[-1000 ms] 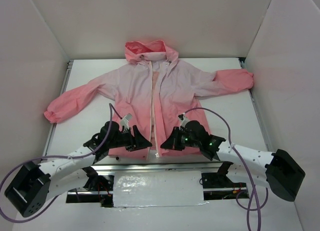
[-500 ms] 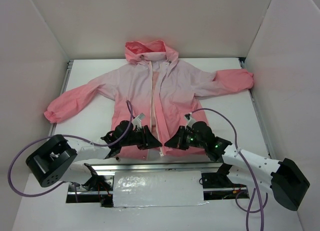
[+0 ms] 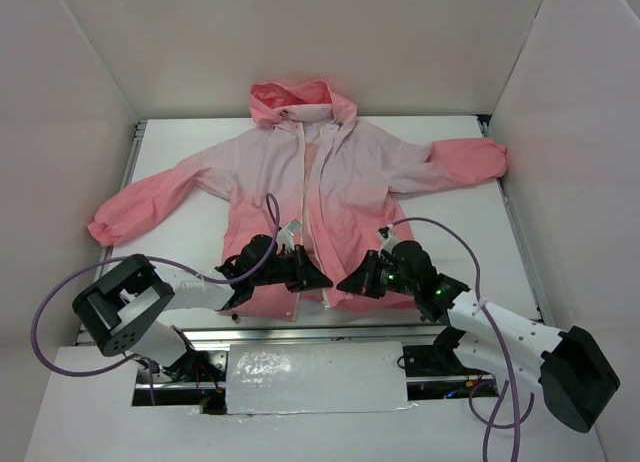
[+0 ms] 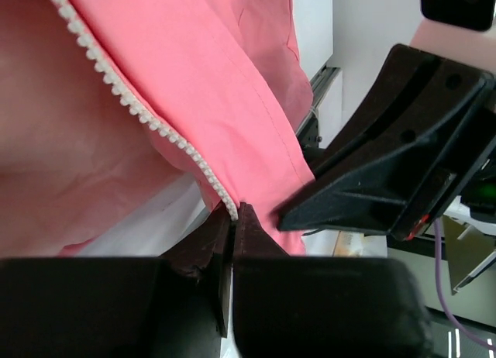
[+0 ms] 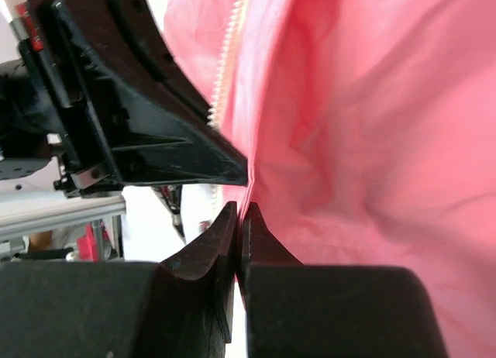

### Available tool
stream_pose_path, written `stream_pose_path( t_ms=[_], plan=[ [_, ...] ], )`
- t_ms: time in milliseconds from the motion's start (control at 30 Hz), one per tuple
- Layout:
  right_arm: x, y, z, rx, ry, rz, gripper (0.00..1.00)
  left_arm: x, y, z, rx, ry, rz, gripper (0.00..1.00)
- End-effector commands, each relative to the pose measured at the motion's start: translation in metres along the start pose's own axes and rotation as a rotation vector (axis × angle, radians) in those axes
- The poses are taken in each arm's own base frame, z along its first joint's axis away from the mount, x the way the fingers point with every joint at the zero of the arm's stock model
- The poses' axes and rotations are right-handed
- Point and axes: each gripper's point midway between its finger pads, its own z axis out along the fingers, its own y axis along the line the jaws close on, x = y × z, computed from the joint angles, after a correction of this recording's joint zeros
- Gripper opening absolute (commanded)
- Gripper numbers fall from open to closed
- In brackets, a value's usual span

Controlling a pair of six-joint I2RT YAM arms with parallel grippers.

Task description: Zip up the jacket

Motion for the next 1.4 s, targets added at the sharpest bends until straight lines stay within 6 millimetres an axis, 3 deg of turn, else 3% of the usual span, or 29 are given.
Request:
stream_pose_path(
  t_ms=[0, 67, 133, 200, 233, 267, 333, 367, 433, 567, 967, 1367],
  plan=[
    [-0.006, -0.003, -0.004, 0.002, -0.016, -0.028, 0.01, -0.006, -0.019, -0.001, 0.050, -0.017, 0.040, 0.00],
    [-0.005, -0.009, -0.005, 0.032, -0.005, -0.067, 0.09, -0.009, -0.021, -0.005, 0.022, -0.022, 0.074, 0.00],
    [-0.011, -0.019, -0.006, 0.102, -0.015, -0.099, 0.25, -0.012, -0.023, -0.007, -0.002, -0.020, 0.112, 0.00],
    [-0.015, -0.018, -0.013, 0.179, 0.006, -0.163, 0.41, -0.020, -0.041, -0.011, 0.014, -0.037, 0.154, 0.00],
    [-0.013, -0.020, -0.019, 0.222, 0.027, -0.213, 0.45, -0.019, -0.038, -0.014, -0.014, -0.022, 0.174, 0.00],
    [-0.027, 0.002, -0.025, 0.192, -0.006, -0.252, 0.49, -0.020, -0.040, -0.015, -0.021, -0.016, 0.191, 0.00],
    [-0.037, 0.020, -0.039, 0.173, -0.035, -0.293, 0.56, -0.024, -0.051, -0.016, -0.016, -0.010, 0.242, 0.00],
    [-0.049, 0.043, -0.049, 0.136, -0.073, -0.327, 0.59, -0.025, -0.055, -0.018, -0.023, -0.004, 0.257, 0.00],
    [-0.056, 0.062, -0.061, 0.117, -0.081, -0.341, 0.59, -0.027, -0.059, -0.021, -0.028, -0.008, 0.289, 0.00],
    [-0.045, 0.083, -0.063, 0.024, -0.022, -0.332, 0.59, -0.028, -0.068, -0.026, -0.017, -0.008, 0.315, 0.00],
    [-0.011, 0.078, -0.043, -0.078, 0.097, -0.286, 0.60, -0.026, -0.105, -0.030, 0.146, -0.008, 0.330, 0.00],
    [-0.003, 0.062, -0.030, -0.021, 0.060, -0.223, 0.59, -0.028, -0.137, -0.036, 0.278, -0.023, 0.323, 0.00]
  ],
)
